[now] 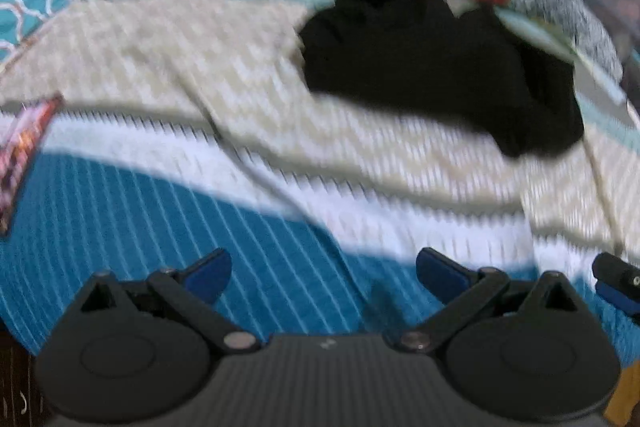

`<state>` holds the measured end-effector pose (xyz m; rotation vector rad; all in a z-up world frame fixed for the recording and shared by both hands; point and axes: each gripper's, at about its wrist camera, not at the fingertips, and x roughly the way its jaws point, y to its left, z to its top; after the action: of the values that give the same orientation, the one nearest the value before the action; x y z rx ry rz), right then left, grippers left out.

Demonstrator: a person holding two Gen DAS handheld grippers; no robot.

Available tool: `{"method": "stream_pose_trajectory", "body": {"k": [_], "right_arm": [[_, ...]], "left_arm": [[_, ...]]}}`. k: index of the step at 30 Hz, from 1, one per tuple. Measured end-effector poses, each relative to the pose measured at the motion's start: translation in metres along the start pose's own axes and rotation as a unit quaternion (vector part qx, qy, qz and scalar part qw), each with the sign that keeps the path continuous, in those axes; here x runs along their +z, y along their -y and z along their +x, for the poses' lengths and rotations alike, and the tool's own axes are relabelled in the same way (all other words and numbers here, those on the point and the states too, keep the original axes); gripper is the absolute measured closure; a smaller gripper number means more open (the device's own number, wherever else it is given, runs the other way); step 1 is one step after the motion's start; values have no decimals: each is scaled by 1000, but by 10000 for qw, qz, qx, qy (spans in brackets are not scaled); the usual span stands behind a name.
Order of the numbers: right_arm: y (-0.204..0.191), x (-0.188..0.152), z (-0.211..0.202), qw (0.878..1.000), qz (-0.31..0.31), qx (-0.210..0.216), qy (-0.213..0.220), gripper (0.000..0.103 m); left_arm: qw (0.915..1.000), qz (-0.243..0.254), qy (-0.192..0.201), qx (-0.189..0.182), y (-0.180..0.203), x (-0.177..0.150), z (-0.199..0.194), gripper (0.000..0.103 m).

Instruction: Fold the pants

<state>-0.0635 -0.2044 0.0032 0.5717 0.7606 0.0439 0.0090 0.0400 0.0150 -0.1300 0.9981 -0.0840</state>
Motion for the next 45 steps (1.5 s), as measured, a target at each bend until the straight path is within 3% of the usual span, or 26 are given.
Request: {"method": "stream_pose_trajectory", "body": {"k": [3,6,9,10,13,15,17,19,20,21,22,23,24,28,31,32,34,35,37,38,39,41,43,45], "right_arm": [[-8,23,13,9994,-337,-1,76,39],[-20,43,34,9977,-673,18,63,41],[-47,57,59,9899,-1403,200,-19,40],[-60,61,70,9839,-1767,258,-73,39],[-92,72,108,9658,-2574,266,-143,22],[-104,76,133,9528,-3026,206,-154,19],[-119,72,156,9307,-3655,71,-138,17],[-131,66,184,9007,-4335,-100,-249,17],[-131,61,192,8862,-4618,-139,-353,29],[-131,60,199,8746,-4826,-154,-442,89],[-132,59,206,8660,-4957,-149,-632,94],[-133,66,207,8667,-4936,-152,-713,100],[-136,77,204,8728,-4845,-29,-582,101],[-168,147,183,8874,-4585,-12,469,101],[-184,207,174,9037,-4197,-44,840,100],[-186,218,173,9027,-4211,-38,882,101],[-187,240,171,8886,-4387,-270,1313,101],[-182,251,174,8921,-4248,-565,1434,101],[-156,296,184,9253,-3328,-1123,1433,101],[-144,310,188,9342,-2974,-1369,1419,100],[-132,319,187,9424,-2704,-1443,1341,98],[-112,319,174,9609,-2312,-1037,1118,95],[-92,302,147,9661,-2288,-596,1038,87],[-72,273,120,9641,-2390,-485,1055,46]], "left_arm": [[9997,-156,196,-47,-14,27,4,7],[9992,-228,303,-93,-29,41,6,16],[9987,-271,368,-226,-45,53,12,17],[9984,-285,424,-248,-48,56,14,17],[9982,-216,521,-223,-57,59,19,17],[9981,-178,534,-241,-64,58,21,17],[9980,-86,547,-291,-70,57,23,17],[9979,29,565,-305,-72,58,26,17],[9978,93,577,-324,-73,58,26,17],[9975,147,599,-334,-74,60,27,17],[9973,187,629,-341,-74,61,27,17],[9969,217,672,-347,-74,62,27,17],[9966,249,699,-363,-74,65,27,17],[9956,270,797,-402,-73,77,31,17],[9952,180,858,-443,-71,86,32,17],[9948,146,891,-463,-72,87,31,16],[9947,94,905,-474,-73,88,33,16],[9953,79,852,-444,-73,88,36,16],[9964,53,734,-423,-71,90,42,16],[9964,32,717,-451,-71,90,43,16],[9961,35,729,-498,-69,91,43,16],[9954,112,768,-568,-65,94,45,16],[9947,179,767,-659,-58,100,52,16],[9938,245,688,-841,-47,106,64,15]]}}
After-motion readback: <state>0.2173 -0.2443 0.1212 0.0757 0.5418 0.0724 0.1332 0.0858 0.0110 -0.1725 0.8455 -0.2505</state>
